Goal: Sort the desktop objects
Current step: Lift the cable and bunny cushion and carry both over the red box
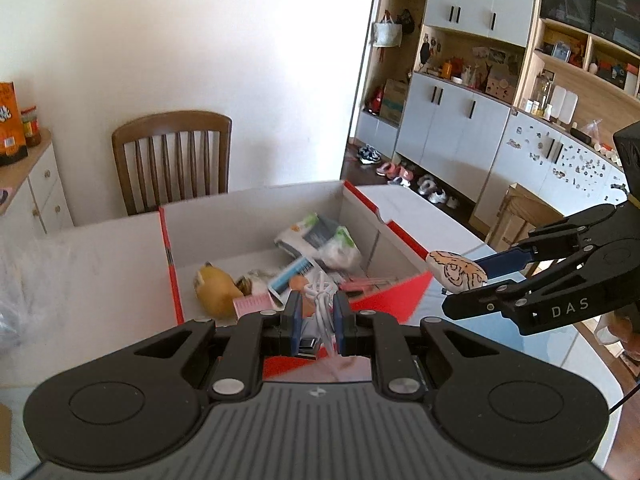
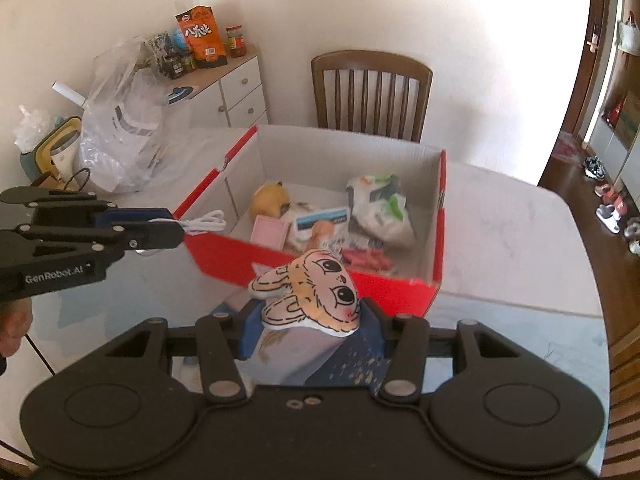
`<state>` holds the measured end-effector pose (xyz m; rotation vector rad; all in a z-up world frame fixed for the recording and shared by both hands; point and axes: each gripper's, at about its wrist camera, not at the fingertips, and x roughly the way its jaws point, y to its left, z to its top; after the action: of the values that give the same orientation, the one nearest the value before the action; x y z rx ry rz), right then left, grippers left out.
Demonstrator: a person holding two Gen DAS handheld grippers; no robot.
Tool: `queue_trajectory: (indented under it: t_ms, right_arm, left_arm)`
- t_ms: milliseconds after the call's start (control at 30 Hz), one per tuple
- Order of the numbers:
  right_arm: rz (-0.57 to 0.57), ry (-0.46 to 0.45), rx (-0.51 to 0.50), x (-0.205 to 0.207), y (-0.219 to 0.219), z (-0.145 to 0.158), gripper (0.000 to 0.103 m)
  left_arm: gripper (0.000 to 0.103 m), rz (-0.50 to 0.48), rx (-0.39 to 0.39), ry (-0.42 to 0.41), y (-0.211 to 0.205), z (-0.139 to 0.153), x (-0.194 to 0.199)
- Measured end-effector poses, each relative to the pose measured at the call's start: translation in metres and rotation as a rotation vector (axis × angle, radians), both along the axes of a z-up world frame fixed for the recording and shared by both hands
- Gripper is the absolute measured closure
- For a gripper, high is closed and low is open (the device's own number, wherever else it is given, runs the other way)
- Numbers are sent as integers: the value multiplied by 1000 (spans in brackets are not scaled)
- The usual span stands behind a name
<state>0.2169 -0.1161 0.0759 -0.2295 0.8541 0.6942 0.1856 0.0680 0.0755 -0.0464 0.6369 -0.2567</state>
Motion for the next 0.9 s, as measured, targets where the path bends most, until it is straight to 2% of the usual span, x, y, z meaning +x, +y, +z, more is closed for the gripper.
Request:
queue_trajectory:
  t_ms: [533,900]
  right_arm:
    - [-3,-50,-28,47,28,7,53]
    - [-21,-57,-107,76,54,-20,53]
  left_arm:
    - [88,41,18,8,25,8,63]
    - [88,38,51,131,22,-27,115]
